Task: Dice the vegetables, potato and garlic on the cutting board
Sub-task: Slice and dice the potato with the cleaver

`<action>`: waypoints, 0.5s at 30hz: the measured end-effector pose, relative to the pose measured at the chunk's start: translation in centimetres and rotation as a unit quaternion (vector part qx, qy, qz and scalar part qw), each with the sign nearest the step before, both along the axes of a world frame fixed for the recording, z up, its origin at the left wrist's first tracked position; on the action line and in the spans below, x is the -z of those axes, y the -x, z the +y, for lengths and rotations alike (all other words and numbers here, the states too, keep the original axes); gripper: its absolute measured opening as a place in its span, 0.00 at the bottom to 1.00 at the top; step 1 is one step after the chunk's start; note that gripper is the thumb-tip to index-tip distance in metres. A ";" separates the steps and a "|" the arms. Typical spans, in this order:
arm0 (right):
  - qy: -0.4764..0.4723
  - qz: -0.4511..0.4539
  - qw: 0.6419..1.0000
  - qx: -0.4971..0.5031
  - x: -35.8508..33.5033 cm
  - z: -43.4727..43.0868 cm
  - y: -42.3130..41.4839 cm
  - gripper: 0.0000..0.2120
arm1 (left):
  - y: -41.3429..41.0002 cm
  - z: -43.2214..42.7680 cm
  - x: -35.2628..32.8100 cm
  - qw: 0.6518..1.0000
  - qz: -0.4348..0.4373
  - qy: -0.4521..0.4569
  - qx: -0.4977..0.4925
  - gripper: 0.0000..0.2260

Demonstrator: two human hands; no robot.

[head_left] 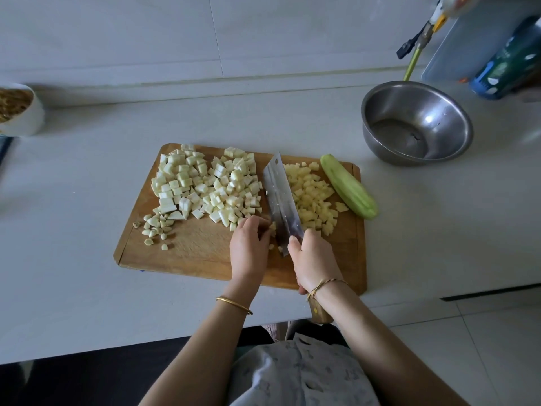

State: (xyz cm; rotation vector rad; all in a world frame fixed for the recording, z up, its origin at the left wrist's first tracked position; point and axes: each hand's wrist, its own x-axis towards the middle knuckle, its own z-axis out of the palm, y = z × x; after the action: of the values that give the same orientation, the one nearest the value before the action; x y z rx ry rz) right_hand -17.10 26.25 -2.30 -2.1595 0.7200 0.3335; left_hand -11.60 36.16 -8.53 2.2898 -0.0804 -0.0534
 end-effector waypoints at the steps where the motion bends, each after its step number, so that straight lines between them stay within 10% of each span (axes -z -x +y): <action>1: 0.010 0.002 1.000 -0.001 0.1 0.2 -0.1 0.13 | 0.0 0.0 0.0 1.000 0.001 0.000 0.000 0.04; 15: -0.107 -0.061 0.989 0.080 0.1 -3.6 -1.4 0.12 | -0.6 0.3 -1.9 0.981 0.093 -0.098 0.136 0.26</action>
State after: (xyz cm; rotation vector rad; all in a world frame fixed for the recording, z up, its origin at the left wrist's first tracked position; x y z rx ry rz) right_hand -15.69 22.62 -2.40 -1.8889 0.7477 0.1843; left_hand -11.01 36.48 -6.59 2.4436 -0.3031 -0.4341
